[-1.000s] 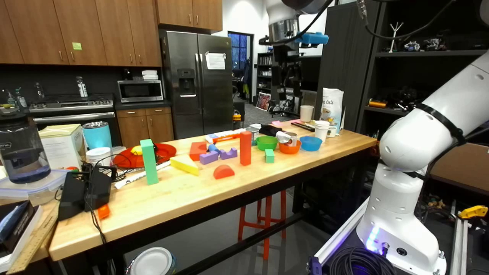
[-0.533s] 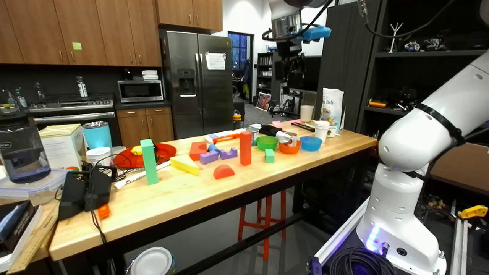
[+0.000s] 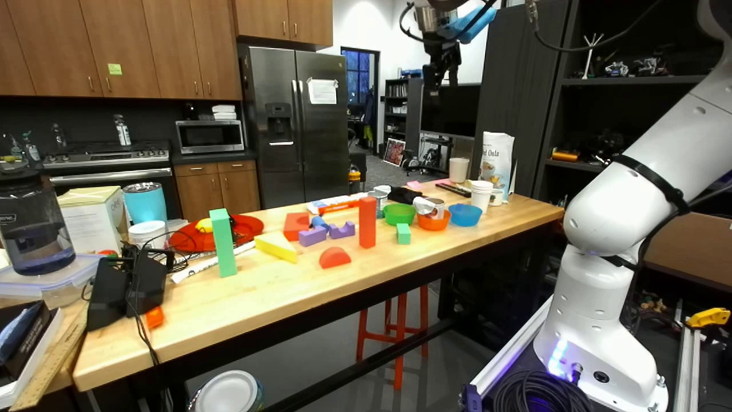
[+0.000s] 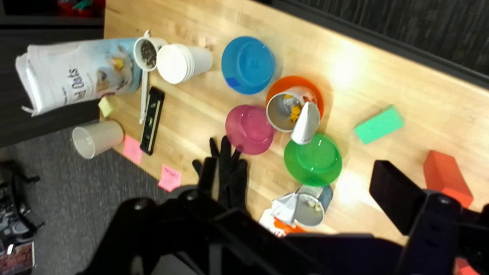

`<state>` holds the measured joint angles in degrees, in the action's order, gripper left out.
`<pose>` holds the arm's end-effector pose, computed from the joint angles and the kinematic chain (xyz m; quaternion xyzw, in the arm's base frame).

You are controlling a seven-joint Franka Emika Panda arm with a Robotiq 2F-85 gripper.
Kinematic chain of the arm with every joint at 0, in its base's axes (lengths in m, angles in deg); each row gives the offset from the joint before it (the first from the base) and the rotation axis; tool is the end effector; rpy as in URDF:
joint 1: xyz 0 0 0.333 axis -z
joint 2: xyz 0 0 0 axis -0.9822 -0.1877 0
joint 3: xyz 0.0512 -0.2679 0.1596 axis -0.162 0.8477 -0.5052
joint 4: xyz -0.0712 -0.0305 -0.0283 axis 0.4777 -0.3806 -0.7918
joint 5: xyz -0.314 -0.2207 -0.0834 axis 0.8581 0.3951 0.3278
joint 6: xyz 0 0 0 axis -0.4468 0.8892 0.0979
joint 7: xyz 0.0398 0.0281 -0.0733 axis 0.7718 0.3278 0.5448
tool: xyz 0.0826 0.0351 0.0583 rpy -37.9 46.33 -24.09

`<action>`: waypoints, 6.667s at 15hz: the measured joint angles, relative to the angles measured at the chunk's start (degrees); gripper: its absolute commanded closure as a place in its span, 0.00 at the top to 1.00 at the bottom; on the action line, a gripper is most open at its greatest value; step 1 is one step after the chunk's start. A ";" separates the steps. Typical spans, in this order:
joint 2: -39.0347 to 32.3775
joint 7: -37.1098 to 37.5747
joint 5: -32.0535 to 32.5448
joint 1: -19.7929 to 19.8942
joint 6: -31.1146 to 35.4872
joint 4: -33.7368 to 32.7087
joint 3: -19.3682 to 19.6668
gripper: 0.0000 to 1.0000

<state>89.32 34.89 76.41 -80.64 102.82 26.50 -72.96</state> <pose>0.3862 0.0195 0.6740 0.9663 0.0675 0.0413 0.2450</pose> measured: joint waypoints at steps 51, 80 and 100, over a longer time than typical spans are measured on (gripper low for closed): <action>-30.91 -24.38 -51.86 -5.90 20.62 -4.69 2.82 1.00; -31.60 6.71 -72.38 -1.15 7.50 7.43 3.57 1.00; -26.56 26.08 -72.27 0.15 3.36 10.89 4.50 1.00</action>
<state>62.77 60.97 4.15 -80.50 106.19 37.39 -68.46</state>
